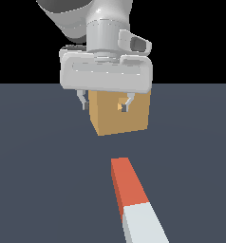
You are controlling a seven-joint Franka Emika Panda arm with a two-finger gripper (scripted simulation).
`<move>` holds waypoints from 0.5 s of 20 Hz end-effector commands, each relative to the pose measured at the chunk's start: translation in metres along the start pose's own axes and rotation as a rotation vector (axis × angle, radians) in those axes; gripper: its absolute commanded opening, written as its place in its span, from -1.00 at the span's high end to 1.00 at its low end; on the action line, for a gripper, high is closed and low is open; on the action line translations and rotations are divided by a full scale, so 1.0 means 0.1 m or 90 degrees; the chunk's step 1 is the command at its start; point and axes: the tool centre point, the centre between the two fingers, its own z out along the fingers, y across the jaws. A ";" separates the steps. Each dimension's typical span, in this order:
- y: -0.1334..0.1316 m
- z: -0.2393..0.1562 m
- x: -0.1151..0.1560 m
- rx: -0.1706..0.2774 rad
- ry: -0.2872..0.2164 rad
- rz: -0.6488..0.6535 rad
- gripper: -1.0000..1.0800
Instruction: Insert the peg into the horizontal hole in a box.
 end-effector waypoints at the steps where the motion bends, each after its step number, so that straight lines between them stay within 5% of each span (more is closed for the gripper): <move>1: 0.00 0.00 0.00 0.000 0.000 0.000 -0.92; 10: 0.03 0.07 -0.21 -0.004 0.001 -0.010 -0.92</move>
